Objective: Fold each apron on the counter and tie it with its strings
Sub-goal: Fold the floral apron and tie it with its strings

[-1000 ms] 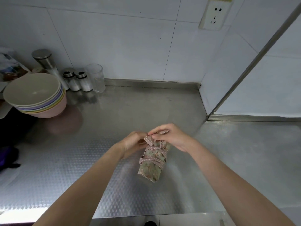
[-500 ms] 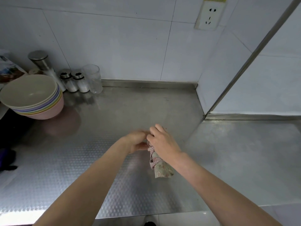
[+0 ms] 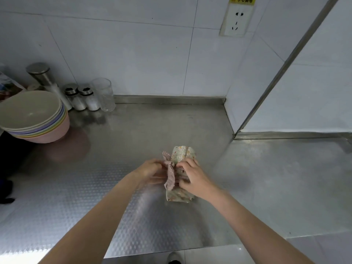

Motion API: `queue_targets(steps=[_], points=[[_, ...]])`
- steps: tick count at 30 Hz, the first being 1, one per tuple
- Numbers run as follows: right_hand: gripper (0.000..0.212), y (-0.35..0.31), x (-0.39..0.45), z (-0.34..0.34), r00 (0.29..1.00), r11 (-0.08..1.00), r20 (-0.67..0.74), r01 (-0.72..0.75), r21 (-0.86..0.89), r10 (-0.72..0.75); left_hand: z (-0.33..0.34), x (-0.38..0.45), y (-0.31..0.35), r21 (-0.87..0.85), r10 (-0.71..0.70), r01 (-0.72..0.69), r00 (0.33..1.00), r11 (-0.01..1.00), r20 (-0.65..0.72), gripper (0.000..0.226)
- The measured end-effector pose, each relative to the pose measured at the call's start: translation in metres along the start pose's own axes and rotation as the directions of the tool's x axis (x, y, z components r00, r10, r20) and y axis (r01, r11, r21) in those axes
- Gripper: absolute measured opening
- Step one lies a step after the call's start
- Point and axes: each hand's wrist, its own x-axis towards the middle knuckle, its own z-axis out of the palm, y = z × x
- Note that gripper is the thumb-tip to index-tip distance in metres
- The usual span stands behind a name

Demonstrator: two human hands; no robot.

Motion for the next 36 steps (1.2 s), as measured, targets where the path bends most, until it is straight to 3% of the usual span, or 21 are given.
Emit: queue_targets(steps=[2, 7, 10, 14, 16, 20, 24, 29, 36], points=[[0.036, -0.004, 0.007, 0.000, 0.998, 0.999, 0.046, -0.046, -0.012, 0.047, 0.002, 0.000, -0.009, 0.118, 0.048, -0.054, 0.997, 0.992, 0.053, 0.028], [0.034, -0.011, 0.021, 0.004, 0.985, 0.953, 0.016, -0.164, -0.254, 0.174, 0.011, 0.006, -0.012, 0.372, 0.207, -0.178, 0.978, 0.911, -0.039, 0.029], [0.027, -0.013, 0.022, -0.003, 0.984, 0.958, 0.052, -0.155, -0.241, 0.172, 0.016, 0.002, -0.011, 0.505, 0.202, -0.179, 0.979, 0.844, 0.010, 0.023], [0.026, -0.014, 0.010, -0.019, 0.990, 0.979, 0.038, -0.126, -0.159, 0.134, 0.025, -0.011, 0.001, 0.528, 0.255, -0.276, 0.960, 0.803, 0.113, 0.012], [0.031, -0.015, 0.006, -0.027, 0.989, 0.982, 0.017, -0.147, -0.119, 0.150, 0.033, -0.019, 0.015, 0.570, 0.279, -0.329, 0.944, 0.753, 0.176, 0.022], [0.028, -0.020, -0.008, -0.052, 0.962, 0.956, -0.006, -0.272, -0.110, 0.273, 0.045, -0.035, 0.040, 0.494, 0.202, -0.308, 0.945, 0.813, 0.256, 0.009], [0.035, -0.019, -0.031, -0.072, 0.948, 0.952, -0.094, -0.306, -0.022, 0.303, 0.054, -0.058, 0.064, 0.343, 0.214, -0.333, 0.915, 0.878, 0.341, 0.010], [0.035, -0.013, -0.042, -0.097, 0.893, 0.902, -0.169, -0.429, -0.046, 0.416, 0.070, -0.078, 0.089, 0.246, 0.209, -0.318, 0.899, 0.915, 0.384, 0.012], [0.022, -0.008, -0.063, -0.151, 0.894, 0.928, -0.315, -0.362, -0.091, 0.318, 0.090, -0.098, 0.135, 0.185, 0.312, -0.386, 0.890, 0.904, 0.333, 0.012]])
